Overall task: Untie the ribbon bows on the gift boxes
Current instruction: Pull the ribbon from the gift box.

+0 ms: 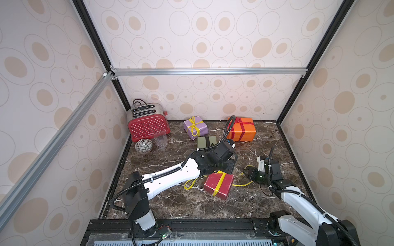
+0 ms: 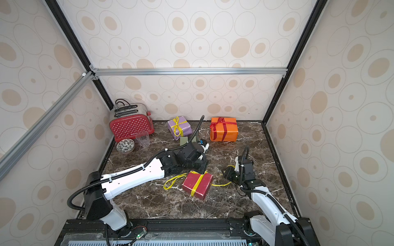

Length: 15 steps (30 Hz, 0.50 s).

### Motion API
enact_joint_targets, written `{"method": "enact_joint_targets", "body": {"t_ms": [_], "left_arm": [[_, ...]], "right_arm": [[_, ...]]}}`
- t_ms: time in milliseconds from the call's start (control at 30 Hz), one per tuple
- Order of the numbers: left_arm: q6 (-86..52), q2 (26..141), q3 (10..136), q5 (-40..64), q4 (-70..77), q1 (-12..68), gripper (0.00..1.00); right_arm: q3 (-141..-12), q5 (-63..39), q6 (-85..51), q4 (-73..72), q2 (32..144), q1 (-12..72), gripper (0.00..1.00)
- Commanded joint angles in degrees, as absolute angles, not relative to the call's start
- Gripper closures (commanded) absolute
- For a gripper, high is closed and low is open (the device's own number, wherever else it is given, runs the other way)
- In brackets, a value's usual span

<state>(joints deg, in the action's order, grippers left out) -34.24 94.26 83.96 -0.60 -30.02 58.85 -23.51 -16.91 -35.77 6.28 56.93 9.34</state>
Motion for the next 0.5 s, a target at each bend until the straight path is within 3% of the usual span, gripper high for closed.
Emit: {"method": "enact_joint_targets", "body": {"t_ms": [0, 67, 267, 467], "left_arm": [[-36.65, 92.39, 81.07, -3.55, -33.63, 56.49, 1.00], [-37.12, 92.74, 79.87, -2.62, -35.17, 55.08, 0.97], [-32.21, 99.13, 81.17, 6.19, -41.97, 56.63, 0.67], [-31.34, 102.83, 82.53, 7.98, -42.30, 58.67, 0.52]], "right_arm": [[-24.70, -17.30, -35.21, 6.19, 57.63, 9.76, 0.51], [-24.96, -17.05, -35.24, 6.46, 58.22, 9.85, 0.51], [-25.44, -16.79, -35.19, 6.94, 59.41, 9.93, 0.51], [-25.71, -16.46, -35.20, 7.12, 60.11, 10.10, 0.51]]}}
